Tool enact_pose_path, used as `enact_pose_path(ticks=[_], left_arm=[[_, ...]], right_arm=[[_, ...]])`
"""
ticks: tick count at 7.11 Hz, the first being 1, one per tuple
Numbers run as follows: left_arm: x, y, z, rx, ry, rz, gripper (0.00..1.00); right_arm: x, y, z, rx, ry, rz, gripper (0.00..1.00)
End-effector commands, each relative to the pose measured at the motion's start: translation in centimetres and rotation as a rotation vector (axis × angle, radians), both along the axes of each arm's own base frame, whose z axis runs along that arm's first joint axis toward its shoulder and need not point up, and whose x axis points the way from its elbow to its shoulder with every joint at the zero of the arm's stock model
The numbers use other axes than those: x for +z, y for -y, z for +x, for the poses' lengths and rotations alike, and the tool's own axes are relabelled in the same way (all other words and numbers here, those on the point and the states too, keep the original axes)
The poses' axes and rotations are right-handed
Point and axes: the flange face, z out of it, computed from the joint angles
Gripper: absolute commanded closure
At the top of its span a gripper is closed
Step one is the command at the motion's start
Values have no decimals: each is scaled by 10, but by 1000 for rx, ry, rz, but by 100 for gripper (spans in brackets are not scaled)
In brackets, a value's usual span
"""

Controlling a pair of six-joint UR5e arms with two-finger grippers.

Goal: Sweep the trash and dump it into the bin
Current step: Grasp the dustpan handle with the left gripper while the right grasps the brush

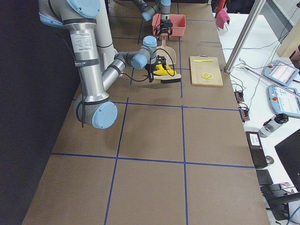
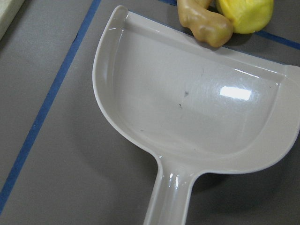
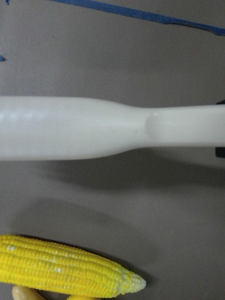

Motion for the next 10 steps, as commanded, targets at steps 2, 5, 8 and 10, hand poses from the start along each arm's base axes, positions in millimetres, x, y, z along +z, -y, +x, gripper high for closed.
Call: enact_pose_path(ticks=[2, 5, 8, 10], left_arm=[[8, -2, 8, 52, 16, 63, 0], [16, 5, 18, 130, 45, 166, 10], [26, 4, 25, 144, 59, 156, 29], [27, 4, 25, 142, 64, 154, 74]], right_arm=[[0, -15, -21, -10, -11, -33, 98], [6, -24, -36, -14, -22, -64, 97], [7, -23, -43, -17, -28, -70, 98], [7, -22, -43, -17, -28, -70, 98]])
